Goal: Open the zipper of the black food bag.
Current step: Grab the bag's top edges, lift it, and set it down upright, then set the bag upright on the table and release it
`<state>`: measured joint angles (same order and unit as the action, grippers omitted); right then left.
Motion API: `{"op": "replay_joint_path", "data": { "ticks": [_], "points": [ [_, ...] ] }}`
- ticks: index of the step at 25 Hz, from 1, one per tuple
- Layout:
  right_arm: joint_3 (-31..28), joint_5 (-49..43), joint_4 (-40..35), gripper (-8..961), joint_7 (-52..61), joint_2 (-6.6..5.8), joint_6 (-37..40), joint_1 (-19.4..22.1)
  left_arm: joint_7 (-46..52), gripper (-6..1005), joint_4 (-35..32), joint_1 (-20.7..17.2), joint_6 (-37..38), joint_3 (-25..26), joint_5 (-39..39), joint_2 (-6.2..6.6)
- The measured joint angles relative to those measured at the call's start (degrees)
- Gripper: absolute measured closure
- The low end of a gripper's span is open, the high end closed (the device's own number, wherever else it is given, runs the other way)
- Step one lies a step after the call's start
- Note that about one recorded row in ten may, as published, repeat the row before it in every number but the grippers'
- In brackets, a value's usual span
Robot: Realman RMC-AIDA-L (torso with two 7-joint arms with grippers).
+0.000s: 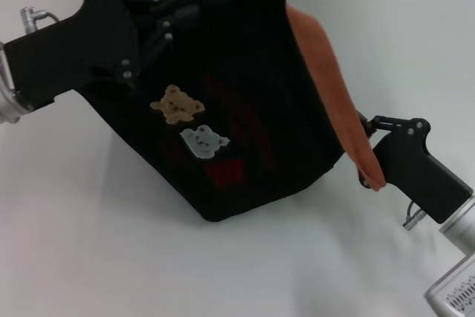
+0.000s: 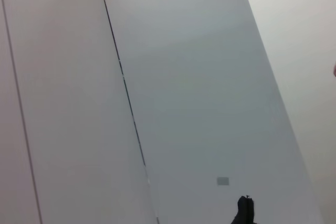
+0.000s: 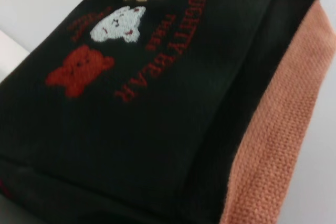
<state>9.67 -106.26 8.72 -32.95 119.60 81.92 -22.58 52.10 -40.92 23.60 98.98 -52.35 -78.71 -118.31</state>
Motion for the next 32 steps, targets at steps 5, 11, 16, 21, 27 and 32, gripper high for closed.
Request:
{"op": "replay_joint_path", "data": {
  "ticks": [5,11,16,21,27,32],
  "points": [
    [0.0,0.0,-0.3,852,0.5,0.02,0.2,0.5,-0.2,903,0.1,-1.3,0.1,0.9,0.0,0.02],
    [0.1,0.0,-0.4,845,2.2,0.0,0.2,0.3,-1.3,903,1.4,-2.2,0.1,1.0,0.1,0.02],
    [0.1,0.0,-0.9,839,6.6,-0.06,1.1,0.0,-2.8,904,4.0,-2.3,0.1,2.0,0.2,0.09],
    [0.0,0.0,-3.2,833,15.7,-0.21,5.9,-0.1,-3.8,905,6.3,-3.0,0.2,4.6,0.2,0.12],
    [-0.8,0.5,-6.8,728,29.3,-0.18,8.7,-1.5,-7.3,905,14.3,-5.4,0.3,12.3,0.1,0.17],
    [-1.8,0.5,-7.1,488,30.5,-0.17,8.3,-2.2,-8.6,904,21.2,-8.1,-0.3,19.7,0.1,0.02]
  ]
}}
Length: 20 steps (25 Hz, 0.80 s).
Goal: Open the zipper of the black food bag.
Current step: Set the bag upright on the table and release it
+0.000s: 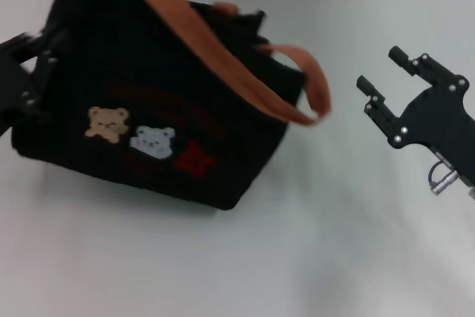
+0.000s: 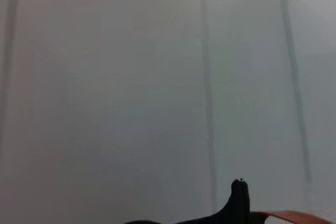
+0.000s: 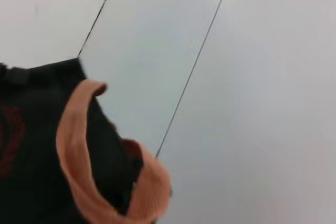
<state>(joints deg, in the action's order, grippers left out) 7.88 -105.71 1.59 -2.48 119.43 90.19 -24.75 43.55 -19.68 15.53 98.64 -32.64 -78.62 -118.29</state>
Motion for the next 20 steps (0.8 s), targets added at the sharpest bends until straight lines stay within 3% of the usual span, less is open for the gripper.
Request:
{"op": "replay_joint_path", "data": {
  "ticks": [1,5,9,17,20],
  "points": [
    [-0.1,0.0,0.0,444,0.0,0.04,-0.2,-0.2,0.0,904,0.0,0.0,0.0,0.0,0.0,0.0],
    [-0.3,0.0,0.2,444,0.2,0.08,-1.2,-1.4,-0.5,904,5.2,-1.8,-1.1,1.5,-0.1,-0.16],
    [-0.4,0.1,0.5,443,0.2,0.14,-1.6,-2.1,-0.4,904,8.4,-0.8,-1.8,1.1,-0.5,-0.25],
    [-0.4,0.1,1.0,443,0.2,0.27,-1.9,-2.8,-1.5,908,20.4,8.5,-7.3,-0.5,-0.9,-0.86],
    [-0.6,0.1,1.0,443,0.2,0.28,-2.1,-2.4,-3.6,824,22.2,11.7,-8.5,-0.8,-2.3,-0.87]
  ]
}}
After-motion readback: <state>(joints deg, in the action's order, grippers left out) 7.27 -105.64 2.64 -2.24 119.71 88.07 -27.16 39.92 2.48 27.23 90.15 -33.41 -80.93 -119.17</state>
